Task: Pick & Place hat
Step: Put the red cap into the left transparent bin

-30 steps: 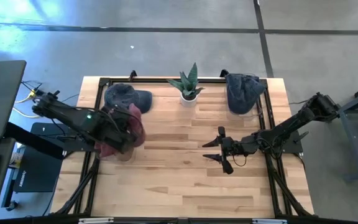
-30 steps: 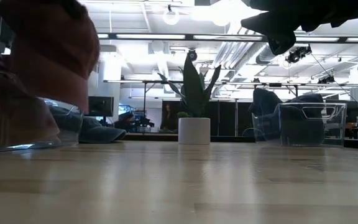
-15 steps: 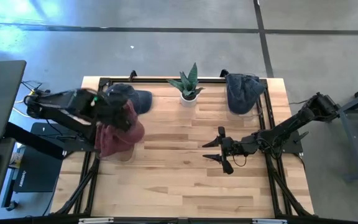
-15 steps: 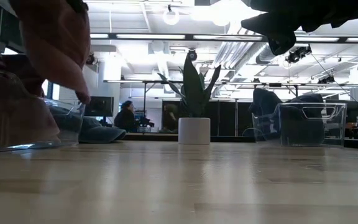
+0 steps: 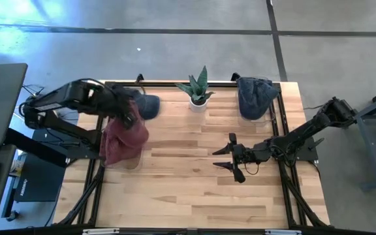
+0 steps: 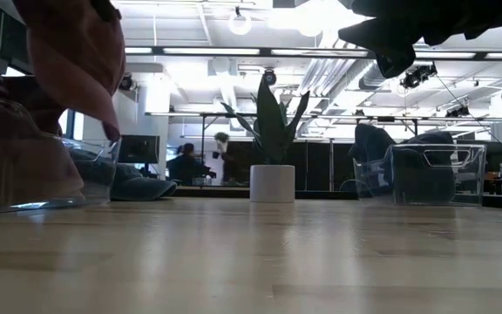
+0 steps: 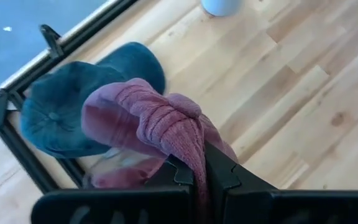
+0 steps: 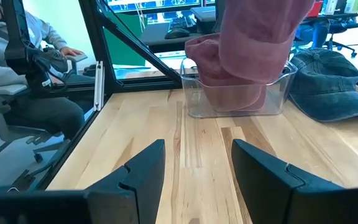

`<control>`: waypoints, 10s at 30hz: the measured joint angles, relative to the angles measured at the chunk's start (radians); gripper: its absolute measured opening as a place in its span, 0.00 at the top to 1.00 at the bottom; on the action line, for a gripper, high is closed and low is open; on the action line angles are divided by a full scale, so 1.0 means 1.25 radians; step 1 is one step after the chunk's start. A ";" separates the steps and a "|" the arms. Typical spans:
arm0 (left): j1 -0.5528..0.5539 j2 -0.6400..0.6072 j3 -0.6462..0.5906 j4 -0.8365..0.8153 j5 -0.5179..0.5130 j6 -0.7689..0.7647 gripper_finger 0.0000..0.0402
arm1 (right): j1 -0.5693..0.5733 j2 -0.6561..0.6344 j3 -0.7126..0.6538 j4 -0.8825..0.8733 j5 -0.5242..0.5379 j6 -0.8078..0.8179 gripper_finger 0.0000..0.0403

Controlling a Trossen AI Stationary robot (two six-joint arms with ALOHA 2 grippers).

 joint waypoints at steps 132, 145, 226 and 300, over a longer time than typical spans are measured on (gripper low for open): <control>-0.093 -0.028 -0.191 0.003 0.097 -0.169 1.00 | -0.039 0.028 -0.001 -0.047 -0.027 0.046 0.55; -0.096 0.137 -0.170 0.001 -0.056 -0.065 1.00 | -0.039 0.028 -0.001 -0.051 -0.027 0.052 0.55; -0.779 -0.114 -0.363 0.231 -0.130 -0.848 0.49 | -0.041 0.027 0.000 -0.087 -0.040 0.058 0.55; -0.443 0.229 -0.268 0.011 0.045 -0.499 1.00 | -0.041 0.027 0.000 -0.105 -0.028 0.064 0.55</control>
